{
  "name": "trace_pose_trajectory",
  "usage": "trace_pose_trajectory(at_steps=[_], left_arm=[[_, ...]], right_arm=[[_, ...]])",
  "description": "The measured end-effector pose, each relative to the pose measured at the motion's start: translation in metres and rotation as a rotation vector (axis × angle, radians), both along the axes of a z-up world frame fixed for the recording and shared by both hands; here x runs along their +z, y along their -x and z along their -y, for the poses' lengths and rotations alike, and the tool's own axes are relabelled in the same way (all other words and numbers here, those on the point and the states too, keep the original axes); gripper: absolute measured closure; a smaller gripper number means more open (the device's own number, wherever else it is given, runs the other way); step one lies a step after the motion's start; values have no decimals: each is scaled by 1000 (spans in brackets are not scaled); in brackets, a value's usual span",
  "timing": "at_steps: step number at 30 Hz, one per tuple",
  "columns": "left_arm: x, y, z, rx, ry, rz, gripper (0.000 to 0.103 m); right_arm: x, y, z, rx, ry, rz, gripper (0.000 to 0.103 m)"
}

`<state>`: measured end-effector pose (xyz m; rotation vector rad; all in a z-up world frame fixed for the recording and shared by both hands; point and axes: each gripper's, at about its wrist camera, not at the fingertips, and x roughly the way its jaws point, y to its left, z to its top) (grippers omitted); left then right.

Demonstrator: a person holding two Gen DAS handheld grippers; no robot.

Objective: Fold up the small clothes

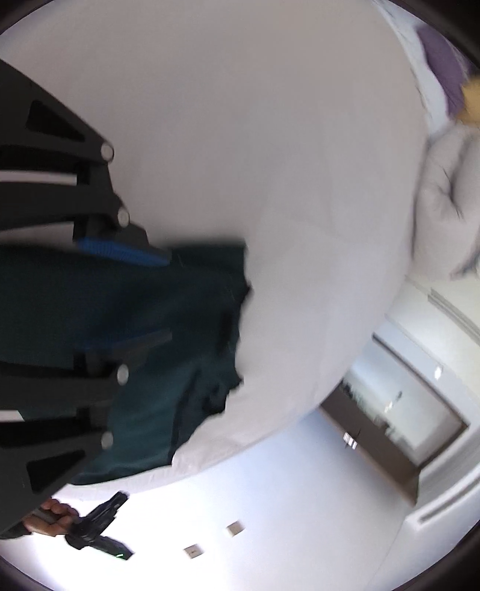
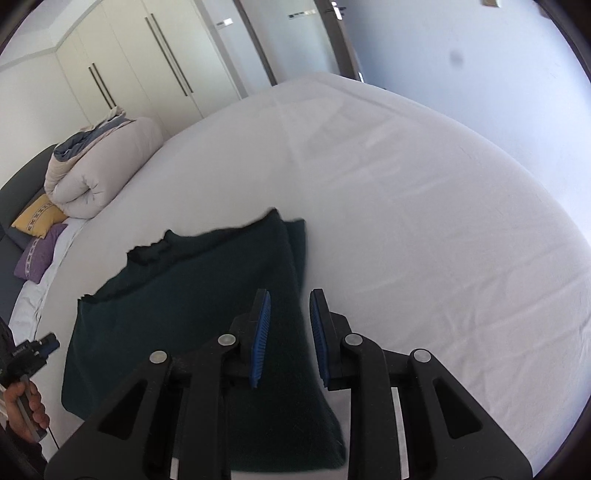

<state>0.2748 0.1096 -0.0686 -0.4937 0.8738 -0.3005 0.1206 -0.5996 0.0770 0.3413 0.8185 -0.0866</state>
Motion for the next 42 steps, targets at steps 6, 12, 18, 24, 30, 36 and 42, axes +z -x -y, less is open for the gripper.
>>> trace_pose_trajectory(at_steps=[6, 12, 18, 24, 30, 36, 42], left_arm=[[15, -36, 67, -116, -132, 86, 44], [-31, -80, 75, -74, -258, -14, 44], [-42, -67, 48, -6, -208, 36, 45], [-48, -59, 31, 74, -140, 34, 57], [-53, -61, 31, 87, -175, 24, 64], [-46, -45, 15, 115, -79, 7, 64], [-20, 7, 12, 121, -72, 65, 40]], right_arm=[[-11, -58, -18, 11, 63, -68, 81], [-44, -102, -11, -15, 90, -175, 82], [-47, -95, -4, -27, 104, -154, 97], [-52, -76, 5, -124, 87, -127, 102], [-61, -87, 31, -174, 32, -143, 103], [-36, -44, 38, -223, -20, -67, 101], [-12, 6, -13, 31, -71, 3, 101]])
